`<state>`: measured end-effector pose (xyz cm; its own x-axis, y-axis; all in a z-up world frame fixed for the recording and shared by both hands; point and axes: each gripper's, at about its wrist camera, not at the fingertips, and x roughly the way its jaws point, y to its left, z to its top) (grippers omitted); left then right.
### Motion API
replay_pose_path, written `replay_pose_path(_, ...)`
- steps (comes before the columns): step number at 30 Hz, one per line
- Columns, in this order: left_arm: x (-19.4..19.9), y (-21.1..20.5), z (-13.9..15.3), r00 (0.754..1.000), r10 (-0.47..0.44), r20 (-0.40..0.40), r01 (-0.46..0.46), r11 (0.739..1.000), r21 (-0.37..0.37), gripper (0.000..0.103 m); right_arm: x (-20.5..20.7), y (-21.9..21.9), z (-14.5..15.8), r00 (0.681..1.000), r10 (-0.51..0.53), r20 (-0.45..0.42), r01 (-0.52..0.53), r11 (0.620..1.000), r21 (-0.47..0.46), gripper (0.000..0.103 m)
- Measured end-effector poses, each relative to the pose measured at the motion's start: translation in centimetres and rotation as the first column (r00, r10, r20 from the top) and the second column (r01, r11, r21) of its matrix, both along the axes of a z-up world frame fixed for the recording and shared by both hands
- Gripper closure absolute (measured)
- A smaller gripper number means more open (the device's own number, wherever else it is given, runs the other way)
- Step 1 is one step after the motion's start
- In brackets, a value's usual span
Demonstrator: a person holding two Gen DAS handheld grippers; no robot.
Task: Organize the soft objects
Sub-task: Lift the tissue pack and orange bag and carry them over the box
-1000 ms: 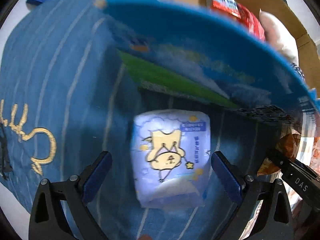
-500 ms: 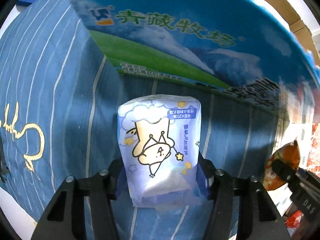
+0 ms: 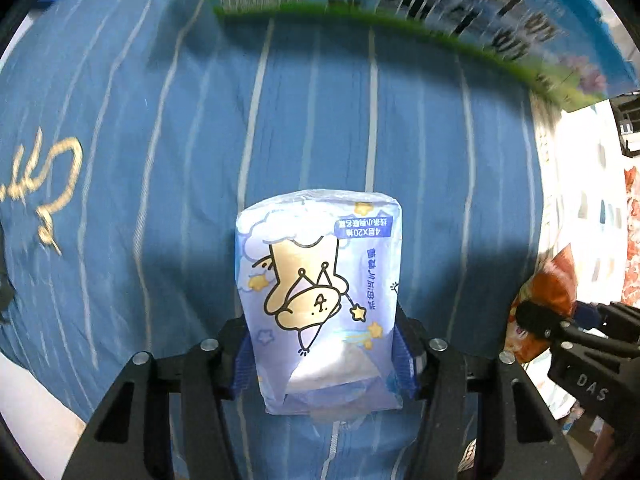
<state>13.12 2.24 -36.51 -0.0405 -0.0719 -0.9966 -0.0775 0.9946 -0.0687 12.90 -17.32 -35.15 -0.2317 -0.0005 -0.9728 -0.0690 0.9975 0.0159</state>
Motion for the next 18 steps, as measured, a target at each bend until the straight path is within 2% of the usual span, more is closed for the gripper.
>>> replay_pose_path(3,-0.5,0.3,-1.1,1.000,0.019,-0.013,-0.019,1.000,-0.012,0.048,0.0,0.9,-0.1,1.000,0.027,0.014,-0.027,0.999,-0.045,0.056)
replay_pose_path(8,-0.5,0.1,-1.3,1.000,0.017,-0.004,-0.017,1.000,-0.001,0.048,-0.2,3.6,-0.1,0.998,0.055,0.031,-0.052,0.994,-0.095,0.056)
replay_pose_path(12,0.6,-0.3,-1.3,1.000,0.014,0.004,-0.014,1.000,0.007,0.048,-0.9,3.3,-0.6,0.998,0.047,0.030,-0.044,0.995,-0.094,0.056)
replay_pose_path(14,0.9,-0.8,-1.1,1.000,0.015,0.008,-0.015,1.000,0.008,0.048,0.8,3.0,-0.8,0.998,0.047,0.031,-0.044,0.995,-0.090,0.057)
replay_pose_path(17,0.6,-1.1,-0.7,1.000,0.018,0.009,-0.018,1.000,0.006,0.050,0.5,2.6,-0.4,0.998,0.052,0.038,-0.048,0.995,-0.083,0.061)
replay_pose_path(18,0.5,-1.1,-0.6,1.000,0.018,0.010,-0.018,1.000,0.005,0.051,0.3,2.9,-1.6,0.998,0.053,0.037,-0.050,0.996,-0.074,0.062)
